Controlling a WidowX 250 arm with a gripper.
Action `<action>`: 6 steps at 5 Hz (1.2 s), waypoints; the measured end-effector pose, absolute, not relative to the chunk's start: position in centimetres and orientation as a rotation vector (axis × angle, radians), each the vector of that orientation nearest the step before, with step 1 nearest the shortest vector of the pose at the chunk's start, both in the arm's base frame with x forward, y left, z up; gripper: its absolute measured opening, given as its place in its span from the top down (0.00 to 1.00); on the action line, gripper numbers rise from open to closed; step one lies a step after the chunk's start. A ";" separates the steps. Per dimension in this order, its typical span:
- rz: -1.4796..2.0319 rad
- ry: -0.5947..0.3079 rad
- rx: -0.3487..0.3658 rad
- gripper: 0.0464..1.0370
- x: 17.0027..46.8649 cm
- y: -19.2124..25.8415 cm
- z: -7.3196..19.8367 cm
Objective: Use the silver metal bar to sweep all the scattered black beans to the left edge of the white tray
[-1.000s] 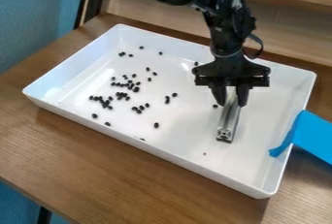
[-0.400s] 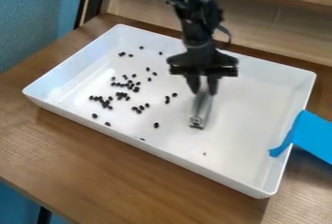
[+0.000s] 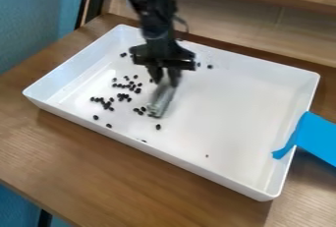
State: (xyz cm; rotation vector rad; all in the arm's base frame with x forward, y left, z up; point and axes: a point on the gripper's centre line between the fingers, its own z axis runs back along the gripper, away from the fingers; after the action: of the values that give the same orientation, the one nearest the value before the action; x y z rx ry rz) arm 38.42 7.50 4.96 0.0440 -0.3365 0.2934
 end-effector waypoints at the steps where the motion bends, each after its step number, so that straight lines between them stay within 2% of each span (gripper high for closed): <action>1: 0.296 -0.301 0.038 0.72 36.9 10.8 4.8; 2: 0.296 -0.288 0.035 0.72 35.1 13.9 4.7; 4: 0.259 -0.340 0.050 0.72 33.4 18.9 4.8; 5: 0.268 -0.322 0.005 0.72 32.3 20.1 5.2; 6: 0.305 -0.266 -0.097 0.72 32.2 18.5 6.4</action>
State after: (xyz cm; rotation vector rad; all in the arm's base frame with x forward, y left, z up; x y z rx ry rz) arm 32.15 18.54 6.43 -0.0972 -0.2658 0.3047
